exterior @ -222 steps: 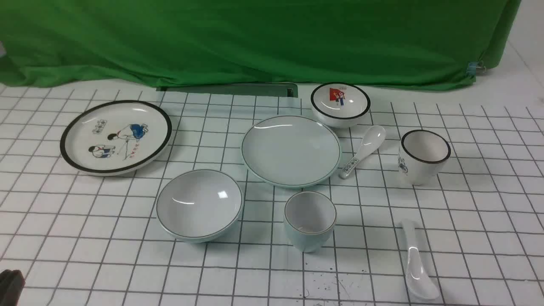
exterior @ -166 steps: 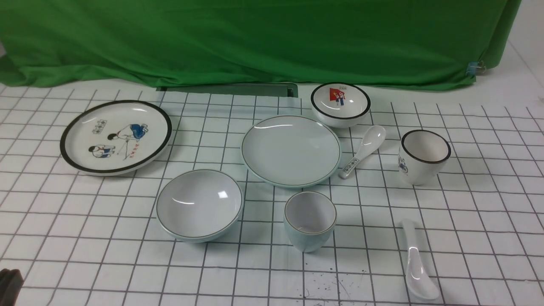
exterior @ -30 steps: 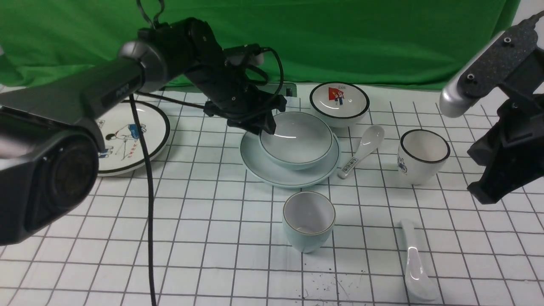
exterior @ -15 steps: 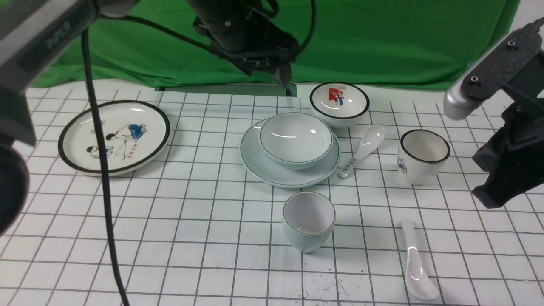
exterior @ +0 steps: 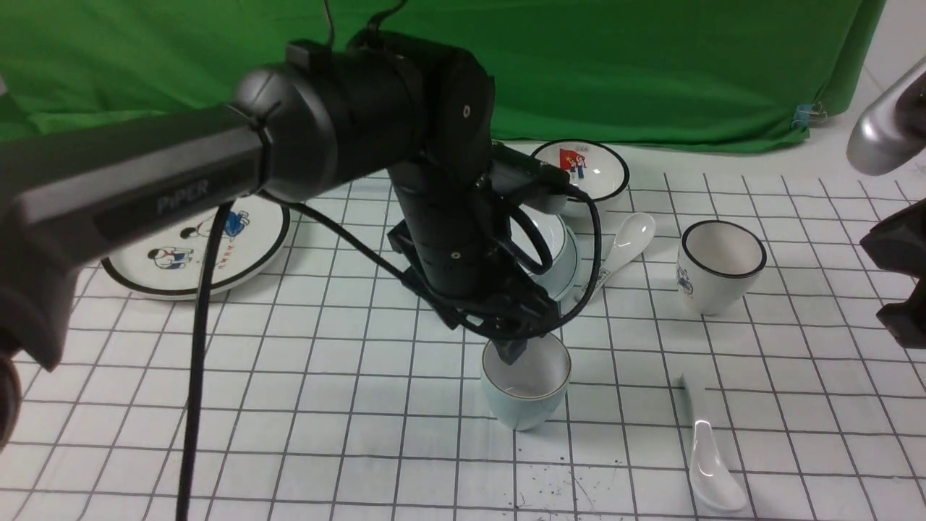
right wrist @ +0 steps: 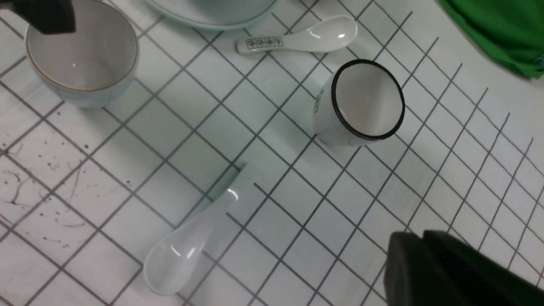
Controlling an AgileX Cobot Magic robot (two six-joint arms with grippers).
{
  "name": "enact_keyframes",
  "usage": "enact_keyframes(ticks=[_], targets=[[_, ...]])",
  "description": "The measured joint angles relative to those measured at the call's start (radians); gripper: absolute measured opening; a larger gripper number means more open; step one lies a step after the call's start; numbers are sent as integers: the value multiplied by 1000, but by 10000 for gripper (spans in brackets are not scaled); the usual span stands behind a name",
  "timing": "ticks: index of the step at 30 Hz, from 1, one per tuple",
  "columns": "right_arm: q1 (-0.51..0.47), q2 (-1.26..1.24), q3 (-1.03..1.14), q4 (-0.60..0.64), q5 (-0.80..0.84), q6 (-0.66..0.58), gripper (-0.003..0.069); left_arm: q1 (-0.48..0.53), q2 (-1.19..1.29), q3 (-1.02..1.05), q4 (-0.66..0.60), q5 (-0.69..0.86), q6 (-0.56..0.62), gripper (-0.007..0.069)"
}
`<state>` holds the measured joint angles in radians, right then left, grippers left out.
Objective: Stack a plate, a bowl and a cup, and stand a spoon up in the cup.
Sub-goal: Use the left arm to grab a blue teacup, then use the left arm to put the blue teacup into the blue rice bowl in the middle
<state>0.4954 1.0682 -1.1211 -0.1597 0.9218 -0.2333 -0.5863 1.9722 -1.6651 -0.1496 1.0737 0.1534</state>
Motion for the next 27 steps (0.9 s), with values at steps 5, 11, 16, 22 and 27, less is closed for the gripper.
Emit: enact_keyframes(ticks=[5, 11, 16, 22, 27], targets=[[0, 0, 12, 0, -5, 0, 72, 0, 51, 0, 14, -39, -19, 451], [0, 0, 15, 0, -12, 0, 72, -1, 102, 7, -23, -45, -21, 189], [0, -1, 15, 0, -25, 0, 72, 7, 86, -61, -28, 23, 11, -5], [0, -1, 16, 0, -34, 0, 72, 71, 83, -315, -35, 104, 34, -6], [0, -1, 16, 0, -41, 0, 72, 155, 182, -555, -64, 121, 36, -6]])
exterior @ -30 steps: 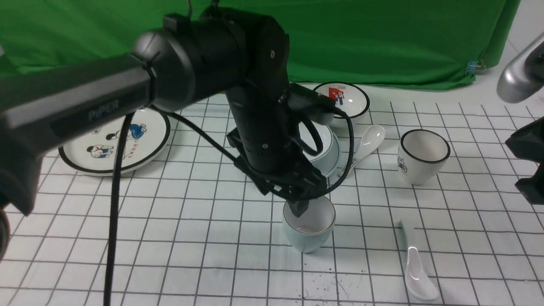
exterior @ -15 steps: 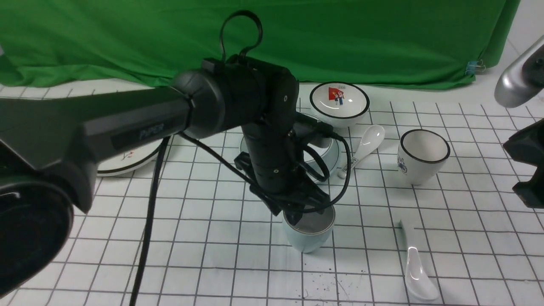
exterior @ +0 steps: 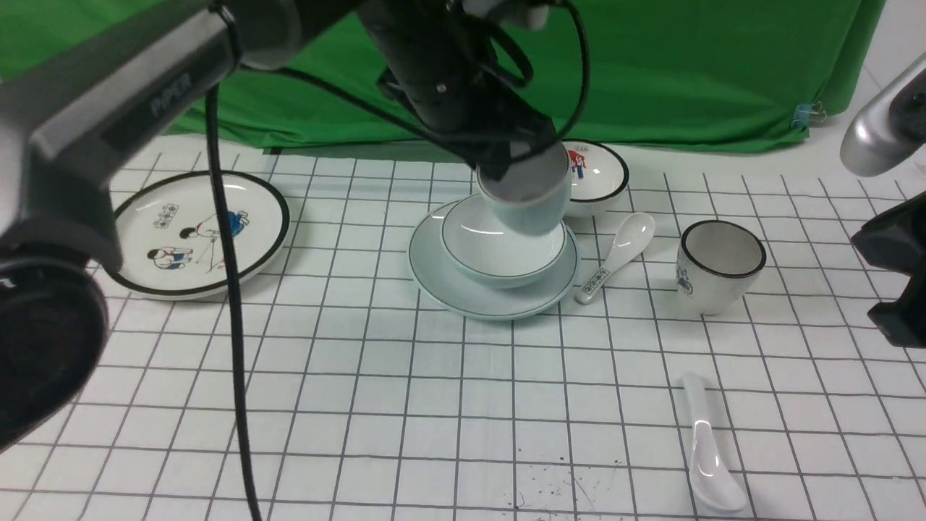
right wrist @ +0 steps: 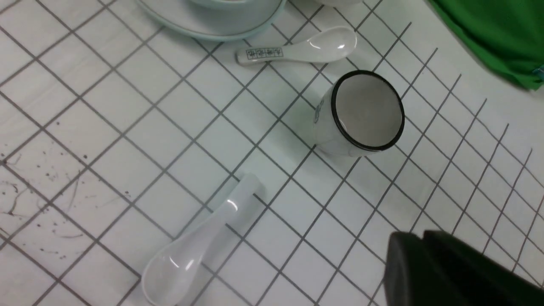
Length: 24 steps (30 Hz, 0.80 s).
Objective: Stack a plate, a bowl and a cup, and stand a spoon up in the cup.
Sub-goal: Use the left arm to put the blue teacup into the blue rice bowl in the middle
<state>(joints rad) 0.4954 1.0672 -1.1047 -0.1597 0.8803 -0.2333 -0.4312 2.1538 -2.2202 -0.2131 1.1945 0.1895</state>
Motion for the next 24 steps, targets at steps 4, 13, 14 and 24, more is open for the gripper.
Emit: enact_keyframes(ticks=[4, 13, 14, 24], targets=[[0, 0, 0, 0, -8, 0, 72, 32, 119, -99, -28, -1, -11, -6], [0, 65, 0, 0, -12, 0, 72, 44, 285, -157, 0, -53, -98, -3], [0, 88, 0, 0, -12, 0, 72, 44, 287, -159, 7, -70, -108, 3], [0, 154, 4, 0, -13, 0, 75, 51, 282, -162, -11, -87, -114, 270]])
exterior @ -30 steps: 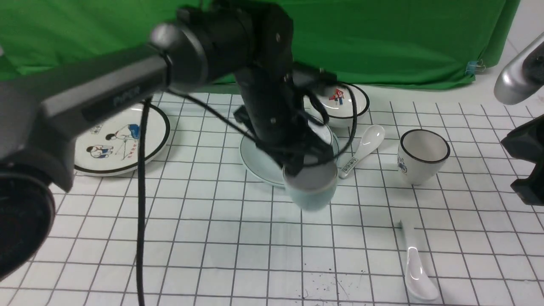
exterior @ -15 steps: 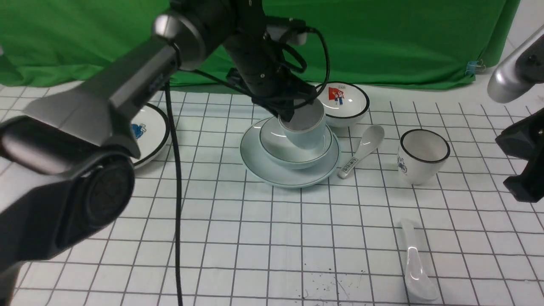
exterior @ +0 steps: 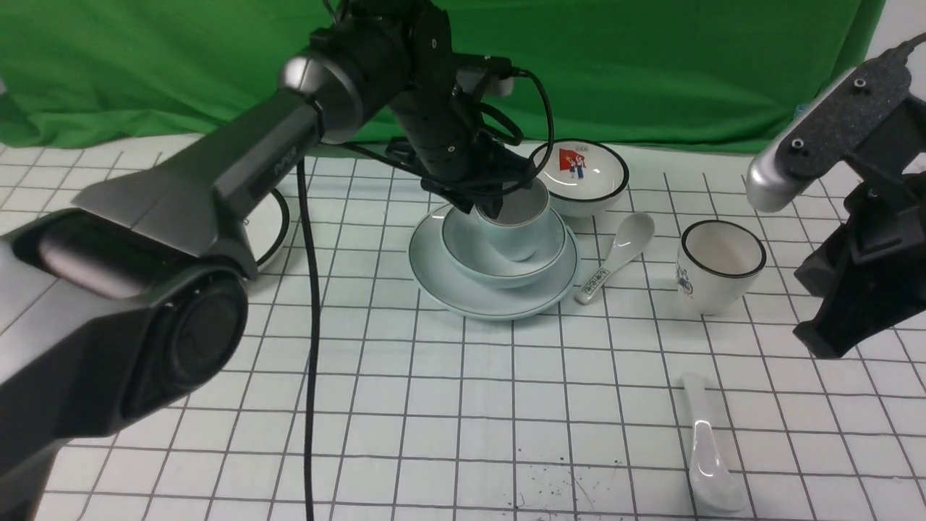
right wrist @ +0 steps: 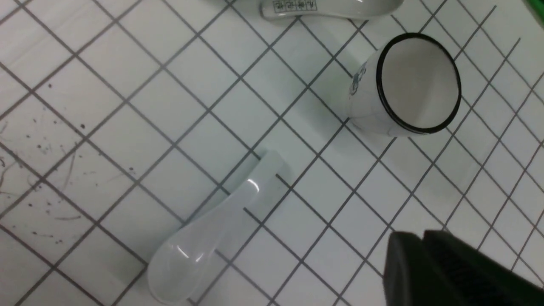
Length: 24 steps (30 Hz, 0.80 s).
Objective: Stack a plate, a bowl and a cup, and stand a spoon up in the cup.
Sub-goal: Use the left arm to put the blue teacup into the blue rice bowl in the middle, then use the right arm to grab a blue soup spoon
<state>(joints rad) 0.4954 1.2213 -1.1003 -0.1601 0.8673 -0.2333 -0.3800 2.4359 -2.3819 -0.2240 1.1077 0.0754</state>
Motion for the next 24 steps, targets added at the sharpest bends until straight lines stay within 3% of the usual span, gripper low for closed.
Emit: enact_keyframes(ticks=[2, 5, 9, 13, 14, 15, 16, 19, 21, 24], targets=[[0, 0, 0, 0, 4, 0, 75, 12, -26, -17, -6, 9, 4, 384], [0, 0, 0, 0, 9, 11, 75, 30, -86, -50, -6, 32, 7, 486], [0, 0, 0, 0, 17, 32, 75, 51, -193, -76, -2, 71, 21, 508], [-44, 3, 0, 18, 27, 63, 75, 60, -333, -80, 56, 99, 39, 418], [-83, 12, 0, 38, 35, 68, 75, 60, -387, -78, 73, 102, 39, 342], [-88, 13, 0, 42, 36, 69, 75, 60, -394, -75, 76, 102, 40, 331], [-138, 34, 0, 88, 41, 72, 76, 60, -448, -66, 82, 104, 48, 229], [-185, 92, 0, 173, 43, 55, 93, 60, -523, -31, 83, 107, 65, 77], [-190, 146, 0, 224, 40, 52, 138, 60, -581, 23, 86, 108, 80, 0], [-179, 208, 0, 254, 30, 55, 227, 60, -650, 105, 87, 108, 92, -31]])
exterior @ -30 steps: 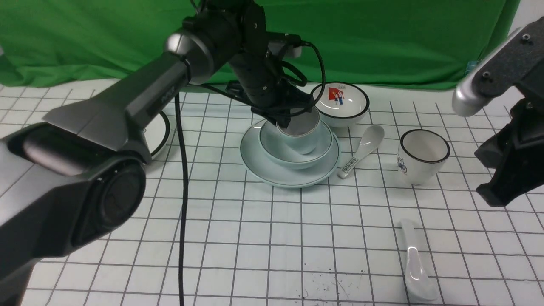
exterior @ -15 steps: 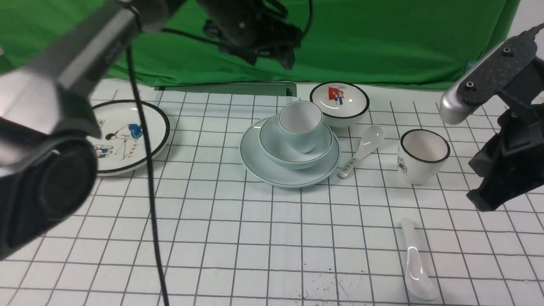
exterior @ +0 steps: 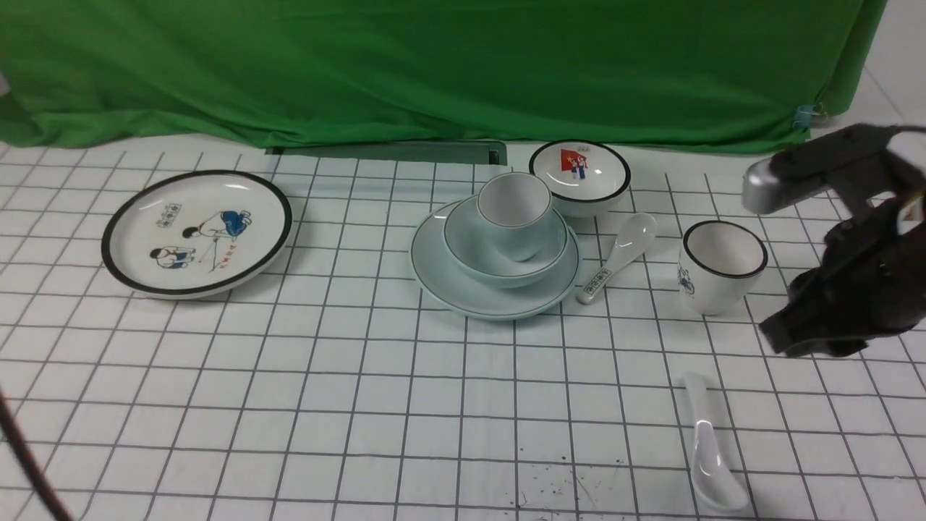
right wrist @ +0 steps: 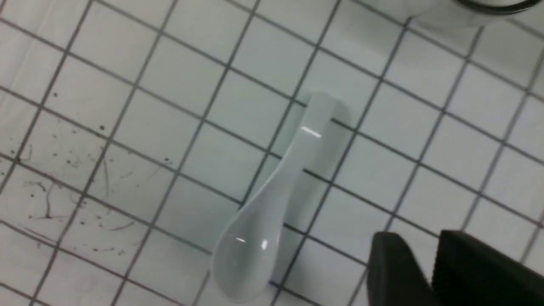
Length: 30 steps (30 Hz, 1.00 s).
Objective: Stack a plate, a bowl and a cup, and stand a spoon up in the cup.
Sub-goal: Use the right arm to grab a blue soup spoon
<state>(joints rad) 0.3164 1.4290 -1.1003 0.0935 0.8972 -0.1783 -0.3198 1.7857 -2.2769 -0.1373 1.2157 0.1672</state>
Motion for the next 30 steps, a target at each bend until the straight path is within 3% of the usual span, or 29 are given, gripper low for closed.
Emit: enact_keyframes(ticks=[1, 2, 4, 7, 10, 12, 18, 24, 27, 30], targets=[[14, 58, 0, 7, -15, 10, 321, 0, -63, 98, 9, -1, 11, -38], [16, 65, 0, 7, -18, 11, 321, 0, -63, 111, 11, -1, 12, -38], [41, 139, 0, 9, -63, 38, 445, 0, -163, 286, 45, -1, 17, -41], [62, 218, 0, 10, -126, 78, 517, 0, -282, 482, 76, -13, 16, -41], [69, 272, 0, 11, -164, 108, 523, 0, -378, 662, 87, -73, 12, -39], [70, 325, 0, 8, -189, 136, 505, 0, -487, 836, 88, -154, -2, -39], [70, 397, 0, -7, -214, 168, 477, 0, -618, 1104, 88, -300, -7, -38], [70, 428, -8, -12, -223, 193, 464, 0, -622, 1156, 88, -332, -9, -38], [70, 428, -9, -12, -228, 193, 389, 0, -623, 1157, 88, -339, -9, -38], [70, 416, -8, -13, -241, 188, 184, 0, -625, 1157, 88, -343, -9, -38]])
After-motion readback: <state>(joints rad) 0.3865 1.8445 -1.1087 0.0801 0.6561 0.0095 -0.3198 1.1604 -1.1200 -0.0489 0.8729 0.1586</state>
